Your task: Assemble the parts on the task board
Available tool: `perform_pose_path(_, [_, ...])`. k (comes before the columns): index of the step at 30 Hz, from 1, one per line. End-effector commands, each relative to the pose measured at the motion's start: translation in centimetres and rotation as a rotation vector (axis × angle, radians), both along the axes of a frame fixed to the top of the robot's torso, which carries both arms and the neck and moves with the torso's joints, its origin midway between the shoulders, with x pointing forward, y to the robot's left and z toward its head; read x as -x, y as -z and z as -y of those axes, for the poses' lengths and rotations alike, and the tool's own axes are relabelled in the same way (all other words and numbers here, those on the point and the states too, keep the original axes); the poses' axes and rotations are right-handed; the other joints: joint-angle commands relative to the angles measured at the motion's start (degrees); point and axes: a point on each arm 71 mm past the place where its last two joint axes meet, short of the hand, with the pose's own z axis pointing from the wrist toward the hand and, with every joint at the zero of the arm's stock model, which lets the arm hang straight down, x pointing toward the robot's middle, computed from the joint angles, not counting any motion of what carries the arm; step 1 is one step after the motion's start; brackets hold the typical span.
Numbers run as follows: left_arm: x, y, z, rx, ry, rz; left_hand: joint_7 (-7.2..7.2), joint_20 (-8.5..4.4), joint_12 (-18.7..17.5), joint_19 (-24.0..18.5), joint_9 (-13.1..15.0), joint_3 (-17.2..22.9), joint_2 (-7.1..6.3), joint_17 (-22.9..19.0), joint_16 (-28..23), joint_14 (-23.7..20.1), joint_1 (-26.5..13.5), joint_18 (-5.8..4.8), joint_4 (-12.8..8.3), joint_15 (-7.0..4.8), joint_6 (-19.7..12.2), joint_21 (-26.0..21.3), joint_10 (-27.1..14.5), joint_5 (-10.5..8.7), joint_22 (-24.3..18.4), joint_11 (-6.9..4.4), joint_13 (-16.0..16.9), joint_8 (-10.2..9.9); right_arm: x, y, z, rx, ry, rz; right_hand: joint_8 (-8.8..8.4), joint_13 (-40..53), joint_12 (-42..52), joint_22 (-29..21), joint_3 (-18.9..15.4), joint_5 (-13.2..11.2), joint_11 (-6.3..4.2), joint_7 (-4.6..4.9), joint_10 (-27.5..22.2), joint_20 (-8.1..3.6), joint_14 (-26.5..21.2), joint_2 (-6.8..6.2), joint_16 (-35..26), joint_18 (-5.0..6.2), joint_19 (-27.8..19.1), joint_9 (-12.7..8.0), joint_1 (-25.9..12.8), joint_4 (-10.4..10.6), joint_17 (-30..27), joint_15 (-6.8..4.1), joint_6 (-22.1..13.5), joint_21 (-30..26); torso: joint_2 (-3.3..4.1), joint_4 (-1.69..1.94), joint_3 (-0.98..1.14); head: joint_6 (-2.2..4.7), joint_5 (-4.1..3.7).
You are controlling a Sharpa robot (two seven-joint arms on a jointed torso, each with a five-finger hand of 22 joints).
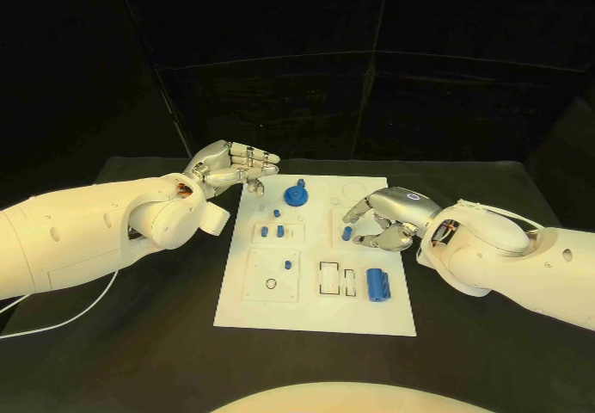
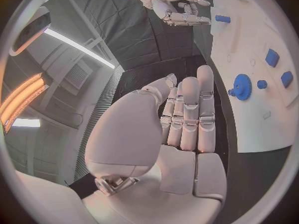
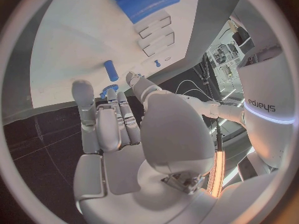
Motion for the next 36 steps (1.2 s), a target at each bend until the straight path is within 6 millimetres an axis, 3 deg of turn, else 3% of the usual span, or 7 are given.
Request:
perform_pose_path(1, [0.0,-0.1,0.1,0.010,0.012,0.002,0.38,-0.10,0.26,-0.38,-0.09,-0.15,0.55,-0.10,-0.32,-0.50,-0.20,0.73,-0.25,0.04,-0.02,-0.29,-0.38,-0.03,-0.06,-0.02,-0.01,0.10,-0.2,0.3,-0.4,0.061,-0.014,-0.010,-0.03,-0.04,0.34,-0.12,-0.40,-0.15,-0.05,-0.10,-0.30,-0.02,1.50,-0.04,-0.18,0.18,-0.35,0.08,0.43,-0.03,-0.07,0.38,-0.26,-0.34,0.08,0.07,0.04,-0.02,0.09])
perform_pose_path(14, [0.0,-0.1,0.2,0.010,0.014,0.000,0.38,-0.10,0.26,-0.38,-0.09,-0.15,0.55,-0.10,-0.32,-0.50,-0.20,0.73,-0.25,0.04,-0.02,-0.29,-0.38,-0.03,-0.06,-0.02,-0.01,0.10,-1.2,0.7,-1.5,0.091,-0.013,0.012,0.16,-0.01,1.62,-0.05,-0.33,-0.65,-0.17,0.53,0.46,-0.12,1.59,1.80,-0.02,0.16,-0.06,0.22,1.84,-0.11,0.11,0.27,0.53,-0.35,0.06,0.06,0.02,-0.29,0.21])
perform_pose_path(20, [0.0,-0.1,0.2,0.011,0.016,-0.001,0.35,-0.07,0.39,-0.39,-0.07,-0.21,0.62,-0.13,-0.31,-0.53,-0.28,0.73,-0.21,0.05,0.03,-0.35,-0.35,-0.03,-0.09,-0.04,0.02,0.16,-1.4,1.0,-1.9,0.130,-0.017,0.004,0.32,-0.05,2.60,1.01,0.64,-0.68,-0.48,0.50,2.99,-0.30,1.93,2.70,0.75,0.00,0.69,0.30,2.31,0.01,1.14,0.03,1.70,0.36,0.05,0.04,0.03,-0.49,0.28])
perform_pose_path(36, [0.0,0.0,0.2,0.011,0.021,-0.005,0.35,-0.07,0.39,-0.39,-0.07,-0.21,0.62,-0.13,-0.31,-0.53,-0.28,0.73,-0.21,0.05,0.03,-0.35,-0.35,-0.03,-0.09,-0.04,0.02,0.16,-1.8,1.4,-2.2,0.188,-0.012,0.001,1.03,0.00,2.58,2.81,3.49,-0.97,-1.05,0.63,7.98,-0.73,2.29,3.28,1.86,-0.28,1.66,0.58,2.62,0.23,2.44,-0.42,5.40,1.69,0.02,0.07,0.04,-0.79,0.37])
